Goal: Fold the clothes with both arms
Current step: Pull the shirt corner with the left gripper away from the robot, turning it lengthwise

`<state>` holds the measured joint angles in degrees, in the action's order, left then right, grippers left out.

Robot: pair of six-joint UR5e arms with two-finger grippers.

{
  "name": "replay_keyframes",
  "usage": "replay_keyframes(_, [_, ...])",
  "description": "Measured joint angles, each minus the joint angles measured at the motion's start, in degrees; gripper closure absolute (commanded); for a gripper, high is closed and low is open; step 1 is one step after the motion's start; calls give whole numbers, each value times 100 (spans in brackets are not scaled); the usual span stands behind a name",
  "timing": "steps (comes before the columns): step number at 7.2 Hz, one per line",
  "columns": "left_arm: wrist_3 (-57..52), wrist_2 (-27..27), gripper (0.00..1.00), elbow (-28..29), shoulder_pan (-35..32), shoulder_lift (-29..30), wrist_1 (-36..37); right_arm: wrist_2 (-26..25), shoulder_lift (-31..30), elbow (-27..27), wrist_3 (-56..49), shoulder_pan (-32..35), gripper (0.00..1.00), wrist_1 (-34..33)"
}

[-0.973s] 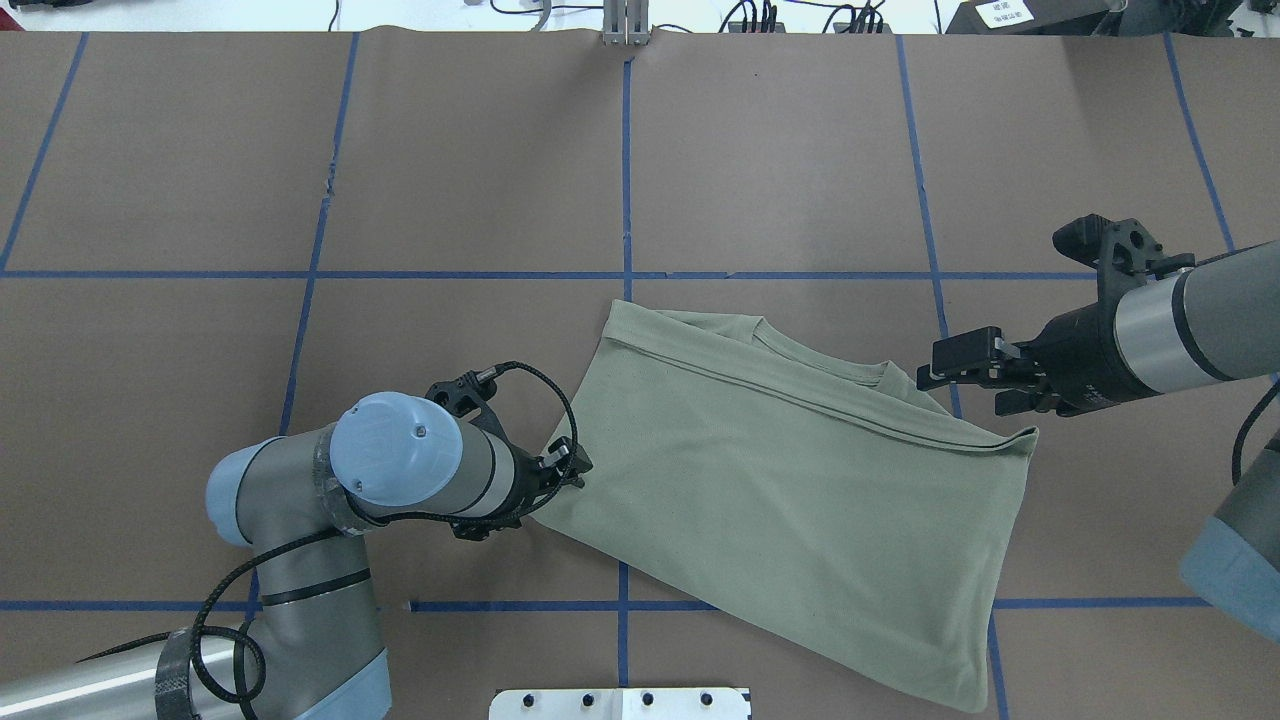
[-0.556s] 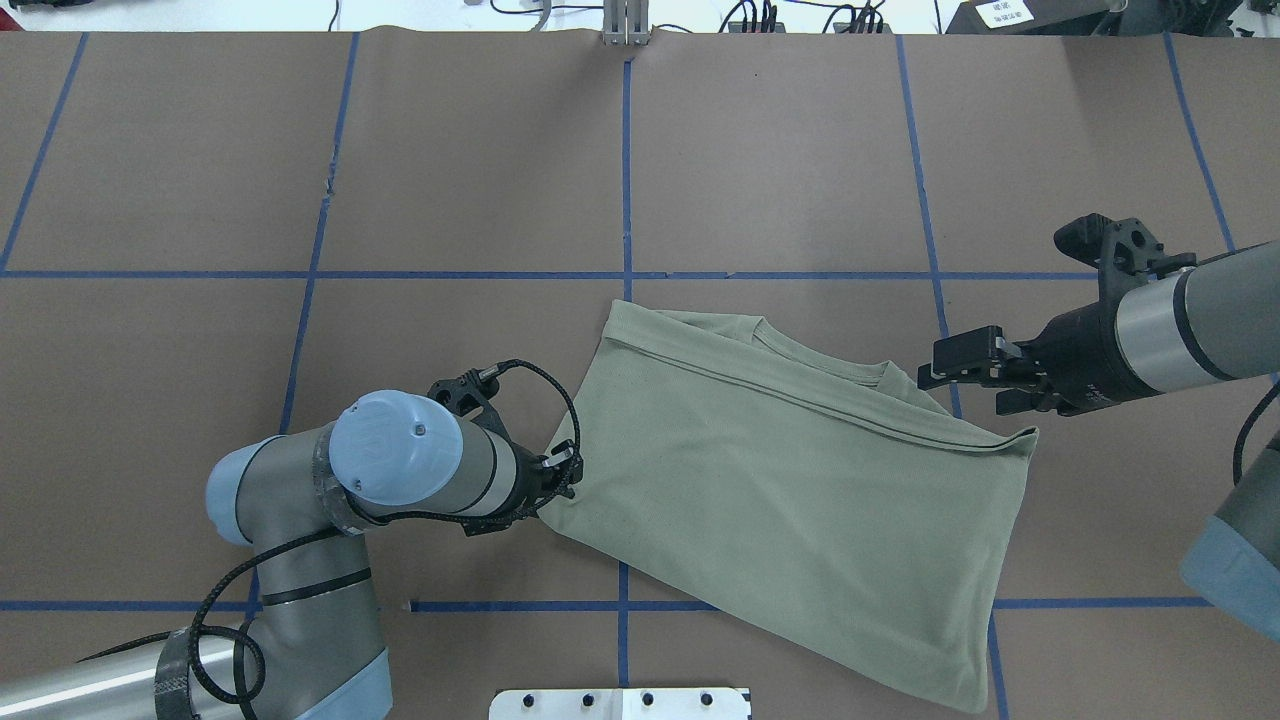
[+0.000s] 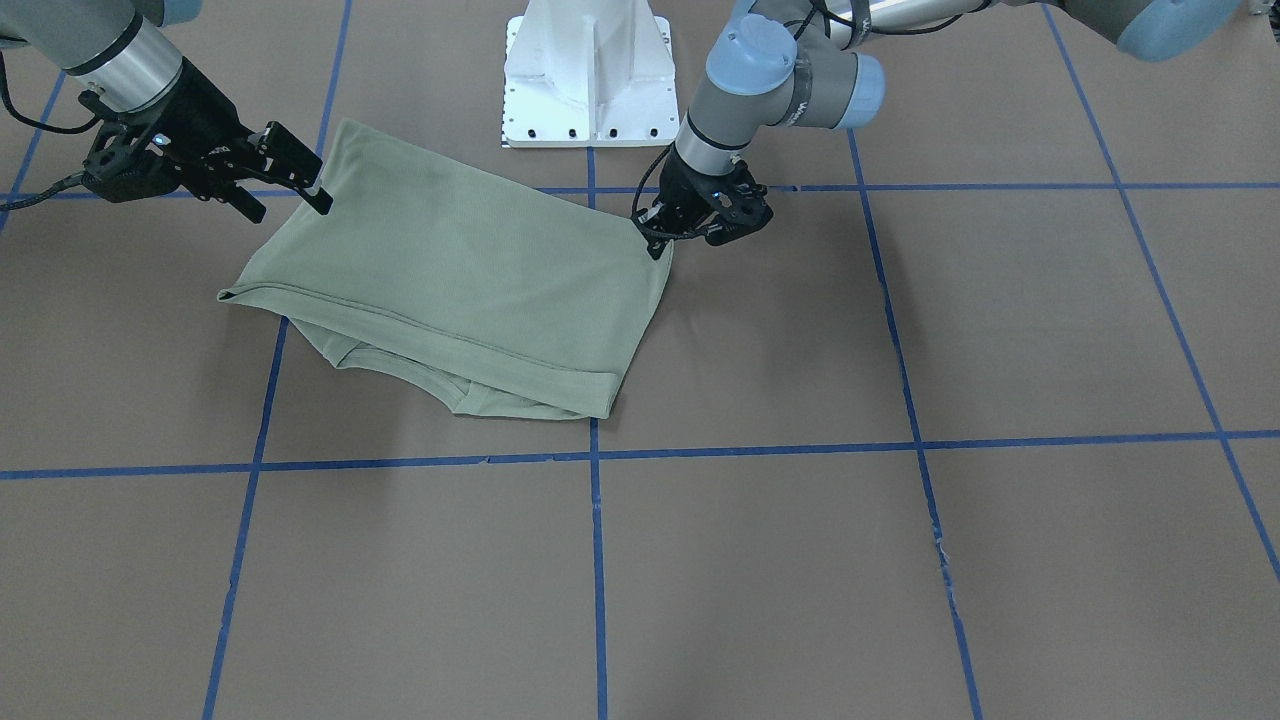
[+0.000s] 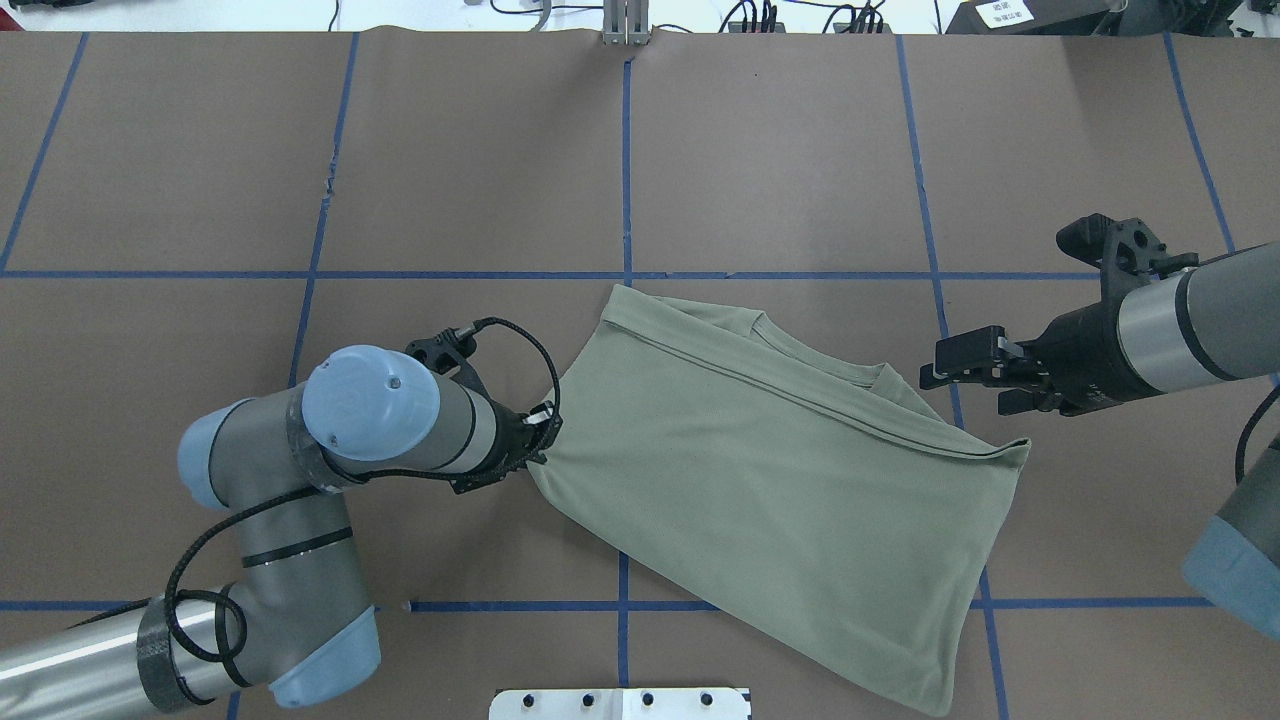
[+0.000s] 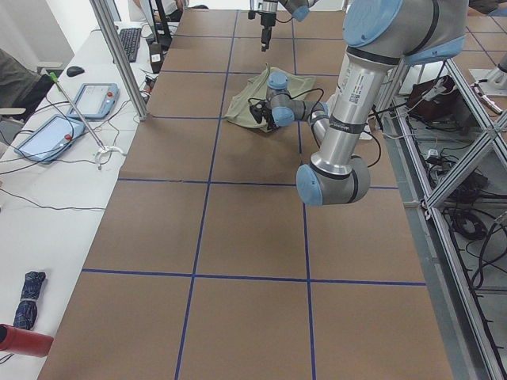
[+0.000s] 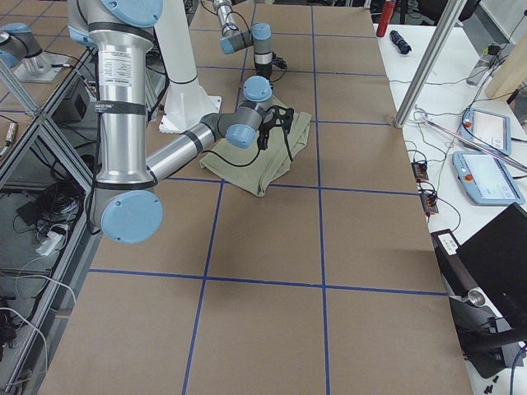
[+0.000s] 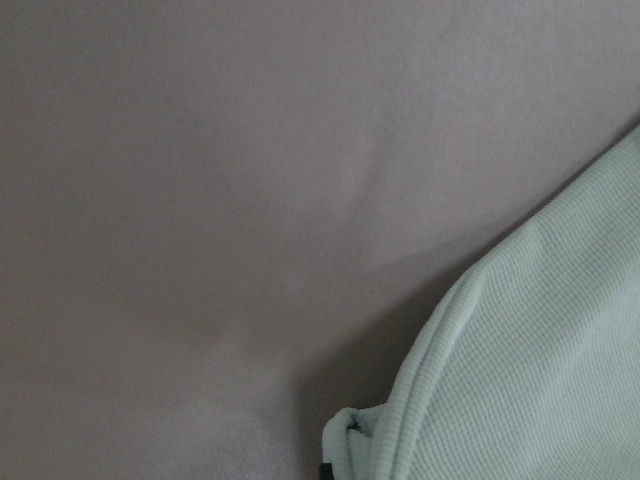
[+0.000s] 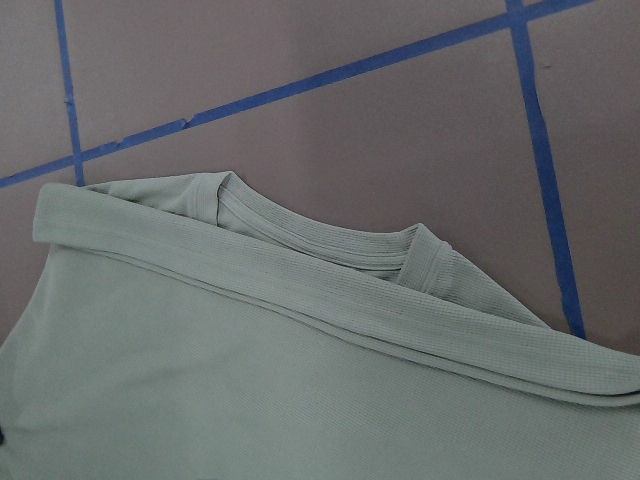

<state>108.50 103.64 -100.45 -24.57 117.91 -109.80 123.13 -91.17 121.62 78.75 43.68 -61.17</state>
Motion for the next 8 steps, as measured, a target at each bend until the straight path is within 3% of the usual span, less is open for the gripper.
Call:
replay_keyframes(4, [-742, -29, 100, 370, -1186, 185, 68, -13, 11, -13, 0, 38, 0, 0])
replay_keyframes(6, [-1218, -309, 100, 1151, -1566, 723, -45, -75, 11, -15, 0, 50, 0, 0])
replay_keyframes(8, [-1607, -798, 100, 2403, -1763, 1387, -806, -101, 17, -3, 0, 56, 0, 0])
